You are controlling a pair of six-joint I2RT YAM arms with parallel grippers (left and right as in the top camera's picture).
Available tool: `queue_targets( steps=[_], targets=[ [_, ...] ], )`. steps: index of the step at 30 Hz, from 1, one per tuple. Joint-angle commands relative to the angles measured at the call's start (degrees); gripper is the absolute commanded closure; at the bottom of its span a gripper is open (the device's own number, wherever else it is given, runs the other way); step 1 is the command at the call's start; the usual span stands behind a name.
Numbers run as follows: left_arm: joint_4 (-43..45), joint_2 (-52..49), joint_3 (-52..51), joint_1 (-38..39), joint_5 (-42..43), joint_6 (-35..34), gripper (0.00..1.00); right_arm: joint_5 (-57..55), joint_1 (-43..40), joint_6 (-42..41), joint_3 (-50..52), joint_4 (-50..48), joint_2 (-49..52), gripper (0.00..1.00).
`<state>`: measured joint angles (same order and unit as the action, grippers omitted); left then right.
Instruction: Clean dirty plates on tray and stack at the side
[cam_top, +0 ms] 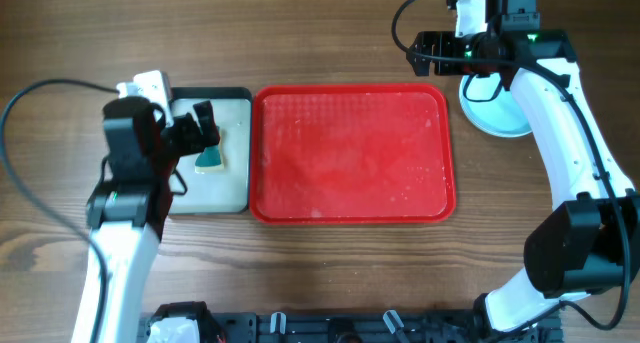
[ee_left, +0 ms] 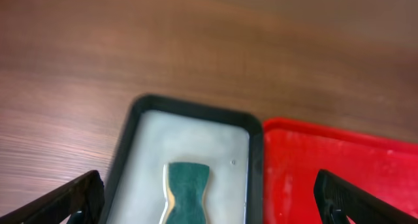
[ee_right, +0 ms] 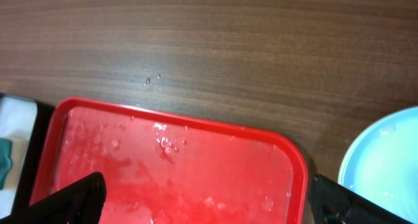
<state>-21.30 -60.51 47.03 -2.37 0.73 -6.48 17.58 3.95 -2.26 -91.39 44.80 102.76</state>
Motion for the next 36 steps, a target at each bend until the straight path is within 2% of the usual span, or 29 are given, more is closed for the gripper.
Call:
queue_targets(
  steps=[1,5,9,14,17,23,25,29,31,33,36],
  targets=[
    [-0.4,17.4,0.1,-0.9,-3.4,0.3,0.0,0.9,0.1,0.6,-0.9,-0.2,-0.6,0.0],
    [-2.8,32.7,0.0,-1.2,-3.4,0.3,0.0,0.9,0.1,0.6,-0.8,-0.2,-0.6,0.0],
    [-17.6,46.0,0.0,-1.2,-4.5,0.3,0.0,0.9,0.1,0.6,-0.9,-0.2,-0.6,0.0],
    [-29.5,56.7,0.0,-1.2,-4.5,0.3,0.0,0.9,0.1,0.6,-0.9,-0.2,-0.6,0.0],
    [-33.7,59.9,0.0,-1.2,-4.5,0.3,0.0,0.9,0.1,0.6,-0.8,-0.2,-0.6,0.0],
    [-36.1,60.3,-0.2,-1.2,-4.5,0.0,0.0,0.9,0.1,0.6,-0.9,-0.2,-0.6,0.0],
    [-30.9,60.3,-1.0,-1.2,-4.5,-0.2,0.0,0.9,0.1,0.6,-0.8,-0.2,-0.6,0.0],
    [-2.4,60.3,-11.2,-1.2,0.2,-0.4,0.0,0.9,0.1,0.6,-0.9,-0.2,-0.6,0.0],
    [8.0,60.3,-17.0,-1.2,3.4,-0.4,0.0,0.9,0.1,0.6,-0.9,-0.2,-0.6,0.01],
    [16.2,60.3,-22.5,-1.2,5.1,-0.4,0.0,0.9,0.1,0.6,-0.9,-0.2,-0.6,0.0],
    [22.9,60.3,-28.6,-1.2,5.1,-0.4,0.0,0.9,0.1,0.6,-0.9,-0.2,-0.6,0.0]
  ],
)
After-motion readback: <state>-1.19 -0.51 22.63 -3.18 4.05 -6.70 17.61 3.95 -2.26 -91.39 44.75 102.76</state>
